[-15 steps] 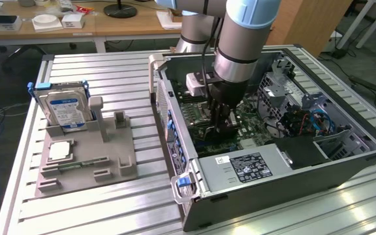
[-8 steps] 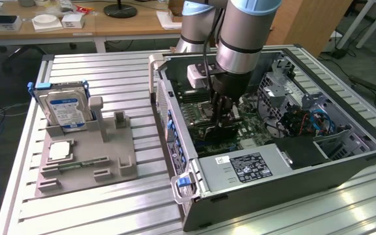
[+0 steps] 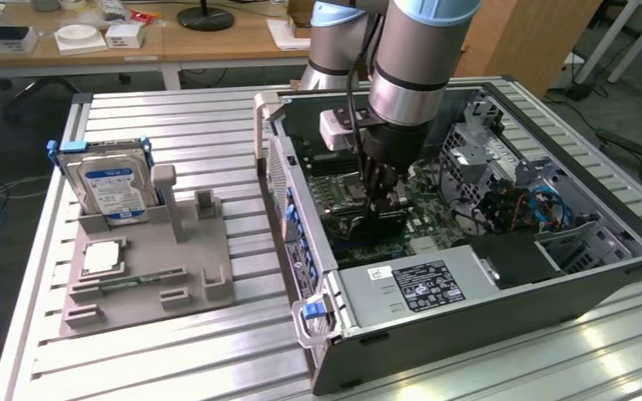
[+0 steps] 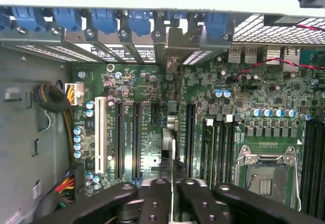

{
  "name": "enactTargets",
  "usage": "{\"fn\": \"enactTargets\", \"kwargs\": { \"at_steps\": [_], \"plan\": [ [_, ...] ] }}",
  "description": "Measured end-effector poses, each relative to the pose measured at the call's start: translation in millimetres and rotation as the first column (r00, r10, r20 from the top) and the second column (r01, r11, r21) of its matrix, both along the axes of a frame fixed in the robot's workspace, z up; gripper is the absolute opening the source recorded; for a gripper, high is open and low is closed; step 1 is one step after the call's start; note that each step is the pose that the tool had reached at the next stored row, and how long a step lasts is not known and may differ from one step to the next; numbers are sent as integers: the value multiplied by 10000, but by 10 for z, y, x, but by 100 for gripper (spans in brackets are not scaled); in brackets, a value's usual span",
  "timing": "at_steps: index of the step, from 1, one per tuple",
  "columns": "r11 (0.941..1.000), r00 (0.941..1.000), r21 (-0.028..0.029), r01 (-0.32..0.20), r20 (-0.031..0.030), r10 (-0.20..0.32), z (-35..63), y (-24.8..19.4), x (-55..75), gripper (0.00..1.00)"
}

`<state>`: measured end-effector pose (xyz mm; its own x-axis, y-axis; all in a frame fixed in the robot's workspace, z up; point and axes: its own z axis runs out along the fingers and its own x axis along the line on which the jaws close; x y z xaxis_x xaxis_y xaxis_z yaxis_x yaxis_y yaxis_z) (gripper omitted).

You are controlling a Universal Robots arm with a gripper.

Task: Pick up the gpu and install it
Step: 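Insert the gpu into the slot, then press down on the gpu until it lock into place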

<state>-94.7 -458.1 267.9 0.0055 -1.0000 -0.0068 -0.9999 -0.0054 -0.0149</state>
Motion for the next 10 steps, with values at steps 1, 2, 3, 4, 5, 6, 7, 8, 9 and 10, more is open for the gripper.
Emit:
{"fn": "enactTargets", "kwargs": {
  "at_steps": [1,2,3,4,5,6,7,8,9,10],
  "plan": [
    [10000,10000,1,0,0,0,0,0,0,15],
    [10000,10000,0,0,0,0,0,0,0,10],
    [10000,10000,0,0,0,0,0,0,0,10],
    [10000,10000,0,0,0,0,0,0,0,10],
    [10000,10000,1,1,0,-1,0,0,0,10],
    [10000,10000,1,0,1,0,0,0,0,10],
    [10000,10000,1,0,0,0,0,0,0,10],
    [10000,10000,0,0,1,0,0,0,0,10],
    [10000,10000,1,0,0,0,0,0,0,10],
    [10000,10000,1,0,0,0,0,0,0,10]
  ]
}}
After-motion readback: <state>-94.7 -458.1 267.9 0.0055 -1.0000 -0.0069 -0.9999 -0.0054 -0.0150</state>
